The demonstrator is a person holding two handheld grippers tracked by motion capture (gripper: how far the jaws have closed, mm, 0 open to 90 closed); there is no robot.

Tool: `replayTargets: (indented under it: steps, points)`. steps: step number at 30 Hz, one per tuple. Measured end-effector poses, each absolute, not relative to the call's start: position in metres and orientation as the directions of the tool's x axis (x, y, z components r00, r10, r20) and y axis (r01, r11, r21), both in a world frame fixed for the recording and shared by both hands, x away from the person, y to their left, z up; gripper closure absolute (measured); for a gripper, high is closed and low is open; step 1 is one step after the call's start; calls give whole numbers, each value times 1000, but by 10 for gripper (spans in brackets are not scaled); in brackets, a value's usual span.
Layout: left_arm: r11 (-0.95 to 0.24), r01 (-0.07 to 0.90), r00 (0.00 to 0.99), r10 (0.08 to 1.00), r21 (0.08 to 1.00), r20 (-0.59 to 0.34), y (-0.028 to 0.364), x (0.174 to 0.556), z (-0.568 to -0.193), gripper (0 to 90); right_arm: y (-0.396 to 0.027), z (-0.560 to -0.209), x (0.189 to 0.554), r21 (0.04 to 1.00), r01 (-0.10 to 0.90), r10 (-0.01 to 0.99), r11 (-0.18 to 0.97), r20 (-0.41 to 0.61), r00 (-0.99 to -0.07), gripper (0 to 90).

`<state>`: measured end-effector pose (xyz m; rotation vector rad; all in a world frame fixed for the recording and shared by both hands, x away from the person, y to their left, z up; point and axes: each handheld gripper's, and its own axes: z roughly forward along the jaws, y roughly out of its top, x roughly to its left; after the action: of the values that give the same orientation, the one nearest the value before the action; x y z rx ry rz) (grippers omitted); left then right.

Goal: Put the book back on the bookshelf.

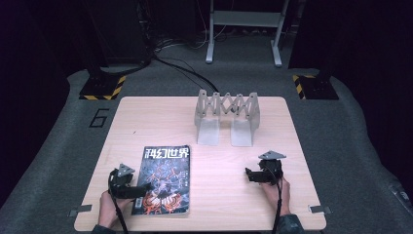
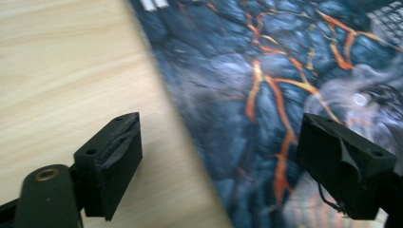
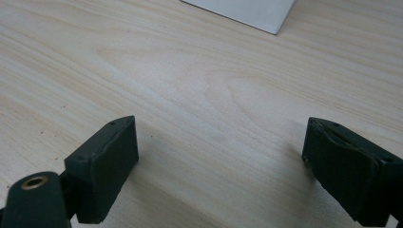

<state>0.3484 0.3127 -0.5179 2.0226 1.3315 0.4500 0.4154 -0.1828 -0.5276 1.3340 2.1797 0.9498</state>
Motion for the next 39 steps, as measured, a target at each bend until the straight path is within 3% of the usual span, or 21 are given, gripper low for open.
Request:
replayTargets:
  steps: [7,15,39]
  points:
    - [-227,675,422,900,702,-114,308,340,-519,269,-183,-528,415,735,605,891,306,3,-455,114]
    - [-216,677,418,900,704,-126,293,333,-519,297,-183,-528,415,735,605,891,307,3,-455,116]
    - [-275,631,531,835,726,-145,208,340,-522,303,-184,-528,415,734,602,887,316,-3,-462,120]
